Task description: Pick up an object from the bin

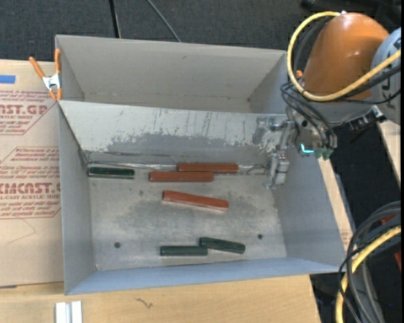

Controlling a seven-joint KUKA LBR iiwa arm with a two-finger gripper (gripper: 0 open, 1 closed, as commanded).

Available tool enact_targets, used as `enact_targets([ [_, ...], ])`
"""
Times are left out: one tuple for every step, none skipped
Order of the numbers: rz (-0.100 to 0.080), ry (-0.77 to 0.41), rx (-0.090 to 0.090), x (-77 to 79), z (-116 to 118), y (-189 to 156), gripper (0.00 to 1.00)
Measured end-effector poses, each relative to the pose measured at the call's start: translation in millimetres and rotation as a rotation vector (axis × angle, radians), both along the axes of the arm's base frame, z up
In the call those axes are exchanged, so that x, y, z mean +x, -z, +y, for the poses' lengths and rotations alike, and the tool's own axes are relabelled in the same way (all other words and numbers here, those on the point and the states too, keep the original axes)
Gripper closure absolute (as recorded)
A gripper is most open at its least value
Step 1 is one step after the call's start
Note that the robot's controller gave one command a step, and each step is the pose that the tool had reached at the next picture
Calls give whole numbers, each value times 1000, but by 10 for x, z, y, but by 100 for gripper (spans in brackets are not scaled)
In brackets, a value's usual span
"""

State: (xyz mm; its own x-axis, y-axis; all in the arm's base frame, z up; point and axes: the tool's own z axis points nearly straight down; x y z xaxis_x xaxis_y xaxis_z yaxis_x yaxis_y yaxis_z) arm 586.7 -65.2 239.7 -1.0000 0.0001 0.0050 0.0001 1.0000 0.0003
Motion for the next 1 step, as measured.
enact_targets([
  [-4, 41, 2, -238, 1020, 1735, 0],
])
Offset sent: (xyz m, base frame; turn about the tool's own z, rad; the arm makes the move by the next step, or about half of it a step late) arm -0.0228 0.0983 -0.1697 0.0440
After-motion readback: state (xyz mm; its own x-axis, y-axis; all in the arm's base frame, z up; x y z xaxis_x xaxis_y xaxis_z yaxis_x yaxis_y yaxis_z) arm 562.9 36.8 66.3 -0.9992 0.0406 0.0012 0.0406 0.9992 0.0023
